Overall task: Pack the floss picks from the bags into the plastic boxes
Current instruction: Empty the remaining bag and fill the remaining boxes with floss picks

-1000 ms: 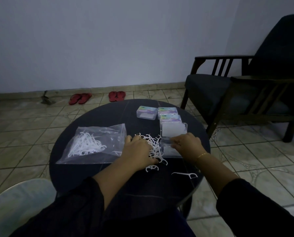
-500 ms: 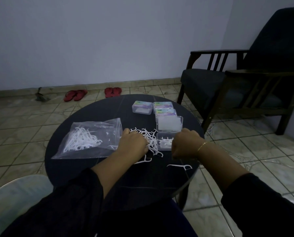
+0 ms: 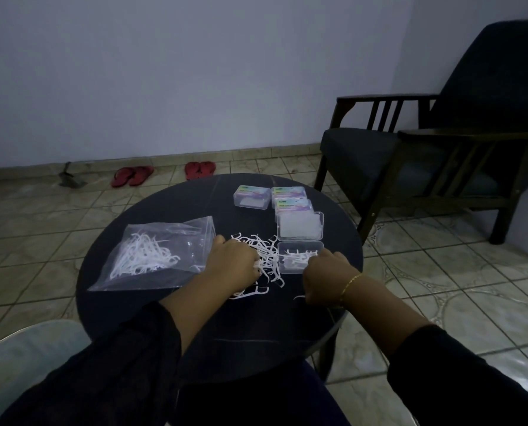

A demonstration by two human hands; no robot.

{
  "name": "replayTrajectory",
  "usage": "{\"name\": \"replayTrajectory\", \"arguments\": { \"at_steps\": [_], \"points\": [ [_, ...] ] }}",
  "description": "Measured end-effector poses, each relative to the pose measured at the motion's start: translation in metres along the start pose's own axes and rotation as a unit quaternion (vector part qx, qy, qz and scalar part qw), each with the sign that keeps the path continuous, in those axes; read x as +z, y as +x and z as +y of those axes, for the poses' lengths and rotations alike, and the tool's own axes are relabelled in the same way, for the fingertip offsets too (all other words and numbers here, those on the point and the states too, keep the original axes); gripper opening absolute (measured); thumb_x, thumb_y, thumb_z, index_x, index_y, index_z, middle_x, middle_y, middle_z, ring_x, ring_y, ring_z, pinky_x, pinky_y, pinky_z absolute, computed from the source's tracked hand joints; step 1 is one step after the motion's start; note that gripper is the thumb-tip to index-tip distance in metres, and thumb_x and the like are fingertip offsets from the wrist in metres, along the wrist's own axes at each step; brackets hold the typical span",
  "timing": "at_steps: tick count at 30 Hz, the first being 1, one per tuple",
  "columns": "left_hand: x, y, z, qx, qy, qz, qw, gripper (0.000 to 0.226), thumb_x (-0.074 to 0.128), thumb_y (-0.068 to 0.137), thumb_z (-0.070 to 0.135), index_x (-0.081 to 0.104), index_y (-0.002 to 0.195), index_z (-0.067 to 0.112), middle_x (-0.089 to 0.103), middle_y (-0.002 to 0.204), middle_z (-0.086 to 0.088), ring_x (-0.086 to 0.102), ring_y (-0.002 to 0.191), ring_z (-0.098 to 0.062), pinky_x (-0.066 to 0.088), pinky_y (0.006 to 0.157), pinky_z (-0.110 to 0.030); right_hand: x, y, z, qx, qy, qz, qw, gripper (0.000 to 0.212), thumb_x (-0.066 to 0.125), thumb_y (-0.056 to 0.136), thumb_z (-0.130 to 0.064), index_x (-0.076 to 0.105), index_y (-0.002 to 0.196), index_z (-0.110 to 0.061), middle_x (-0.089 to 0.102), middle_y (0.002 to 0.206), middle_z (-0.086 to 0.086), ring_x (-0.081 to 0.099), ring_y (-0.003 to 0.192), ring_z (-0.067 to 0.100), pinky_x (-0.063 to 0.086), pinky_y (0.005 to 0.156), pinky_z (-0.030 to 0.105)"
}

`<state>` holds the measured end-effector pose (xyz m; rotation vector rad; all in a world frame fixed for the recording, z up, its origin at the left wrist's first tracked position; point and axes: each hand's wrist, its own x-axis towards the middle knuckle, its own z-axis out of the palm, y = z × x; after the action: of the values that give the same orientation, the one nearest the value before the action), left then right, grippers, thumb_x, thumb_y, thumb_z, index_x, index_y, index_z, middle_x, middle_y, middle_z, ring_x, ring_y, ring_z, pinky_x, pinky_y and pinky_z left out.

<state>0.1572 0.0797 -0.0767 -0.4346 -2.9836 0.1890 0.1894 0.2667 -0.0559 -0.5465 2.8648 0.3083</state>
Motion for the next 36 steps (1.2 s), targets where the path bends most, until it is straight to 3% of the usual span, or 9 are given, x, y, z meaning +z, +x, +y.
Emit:
{"name": "replayTrajectory", "arguments": {
  "at_steps": [3,8,11,14,18,23,30,36],
  "points": [
    [-0.004,0.002,-0.001,0.009,0.007,-0.009,1.000,0.009,0.057,0.085,0.030,0.059,0.079,0.023,0.065,0.092,0.008,0.055,0.095,-0.016,0.026,0.085,-0.035,0.001,0.001,-0.002,-0.012,0.004,0.016,1.000,0.038,0.059,0.086,-0.045,0.064,0.110,-0.015,0.053,0.118,0.006,0.040,0.116,0.025,0.034,0.096,0.037],
    [-0.001,0.005,-0.003,0.000,0.013,-0.003,1.000,0.029,0.052,0.088,0.024,0.049,0.060,0.021,0.051,0.063,0.007,0.050,0.076,-0.016,0.024,0.079,-0.033,-0.016,0.006,0.004,-0.013,0.044,0.079,0.996,0.035,0.056,0.087,-0.043,0.065,0.109,-0.018,0.053,0.115,0.004,0.040,0.112,0.022,0.036,0.096,0.037],
    [0.001,0.007,-0.005,0.013,-0.002,0.010,1.000,0.022,0.051,0.093,0.029,0.070,0.083,0.024,0.067,0.080,0.006,0.056,0.086,-0.016,0.023,0.081,-0.033,-0.030,0.012,0.009,0.008,0.061,0.144,0.988,0.033,0.056,0.087,-0.042,0.065,0.109,-0.020,0.052,0.113,0.003,0.041,0.110,0.022,0.037,0.094,0.036],
    [0.001,0.010,-0.005,0.016,-0.010,0.019,1.000,0.025,0.048,0.095,0.033,0.072,0.101,0.027,0.071,0.099,0.005,0.059,0.094,-0.014,0.020,0.080,-0.032,-0.032,0.023,0.008,0.035,0.054,0.193,0.979,0.034,0.054,0.088,-0.042,0.064,0.111,-0.020,0.053,0.114,0.004,0.042,0.110,0.023,0.037,0.093,0.036],
    [-0.002,0.010,-0.004,0.025,-0.007,0.029,0.999,0.026,0.047,0.095,0.031,0.072,0.101,0.026,0.072,0.097,0.003,0.060,0.090,-0.015,0.024,0.083,-0.032,-0.021,0.035,0.006,0.052,0.050,0.156,0.985,0.032,0.049,0.093,-0.037,0.062,0.117,-0.020,0.052,0.121,0.007,0.041,0.117,0.026,0.037,0.097,0.038],
    [-0.011,0.008,-0.004,0.026,0.034,0.045,0.998,0.021,0.049,0.090,0.026,0.068,0.081,0.023,0.068,0.082,0.003,0.058,0.082,-0.017,0.022,0.076,-0.033,-0.014,0.035,0.008,0.040,0.140,0.093,0.985,0.026,0.051,0.092,-0.045,0.063,0.115,-0.041,0.050,0.118,0.002,0.038,0.116,0.023,0.036,0.096,0.036],
    [-0.023,0.012,-0.007,0.012,0.054,0.062,0.997,0.025,0.045,0.092,0.026,0.056,0.070,0.022,0.067,0.080,0.003,0.053,0.077,-0.017,0.025,0.078,-0.033,-0.008,0.045,0.013,0.095,0.114,0.108,0.983,0.032,0.045,0.096,-0.037,0.062,0.118,-0.022,0.051,0.121,0.007,0.040,0.117,0.026,0.037,0.098,0.039],
    [-0.031,0.014,-0.002,0.010,0.032,0.103,0.994,0.024,0.044,0.088,0.019,0.049,0.065,0.022,0.065,0.075,0.003,0.052,0.073,-0.017,0.027,0.075,-0.032,-0.003,0.039,0.018,0.109,0.195,0.138,0.965,0.029,0.045,0.095,-0.037,0.065,0.115,-0.028,0.053,0.115,0.003,0.042,0.112,0.024,0.040,0.095,0.037]
  ]
}}
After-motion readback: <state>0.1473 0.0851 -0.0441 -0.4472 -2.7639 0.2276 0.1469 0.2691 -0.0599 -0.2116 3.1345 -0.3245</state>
